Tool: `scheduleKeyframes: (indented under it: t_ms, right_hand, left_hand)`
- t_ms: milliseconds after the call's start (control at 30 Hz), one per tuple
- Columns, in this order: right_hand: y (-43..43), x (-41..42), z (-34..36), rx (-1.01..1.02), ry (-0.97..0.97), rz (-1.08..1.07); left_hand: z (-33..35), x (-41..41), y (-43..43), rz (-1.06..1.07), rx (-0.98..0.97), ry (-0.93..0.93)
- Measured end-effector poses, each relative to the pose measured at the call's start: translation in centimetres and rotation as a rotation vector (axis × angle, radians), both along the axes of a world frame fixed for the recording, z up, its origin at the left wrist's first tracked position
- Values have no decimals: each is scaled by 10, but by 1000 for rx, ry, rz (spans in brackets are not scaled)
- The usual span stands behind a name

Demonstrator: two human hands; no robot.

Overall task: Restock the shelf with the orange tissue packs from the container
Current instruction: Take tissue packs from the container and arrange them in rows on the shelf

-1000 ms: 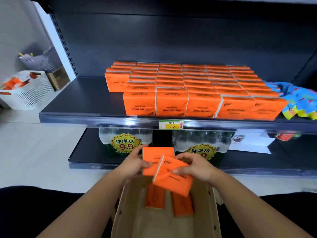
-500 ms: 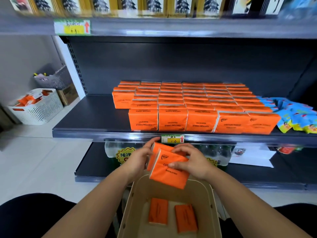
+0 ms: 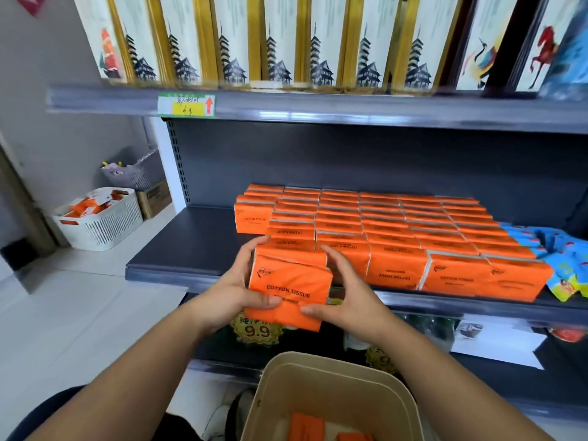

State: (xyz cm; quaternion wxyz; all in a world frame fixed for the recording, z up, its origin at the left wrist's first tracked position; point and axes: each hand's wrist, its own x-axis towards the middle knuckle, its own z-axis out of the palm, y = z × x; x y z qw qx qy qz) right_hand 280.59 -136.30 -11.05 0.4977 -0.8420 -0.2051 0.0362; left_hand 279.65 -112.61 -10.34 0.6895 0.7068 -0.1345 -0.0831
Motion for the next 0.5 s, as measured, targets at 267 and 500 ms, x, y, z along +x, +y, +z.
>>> scheduleKeyframes:
  t_ms: [267,500]
  right_hand:
    - [76,42,40,-324,-241,20]
    - [129,93,56,-519,-395,34]
  left_hand:
    - [28,18,79,100,220,-47]
    - [28,60,120,248,293,-191]
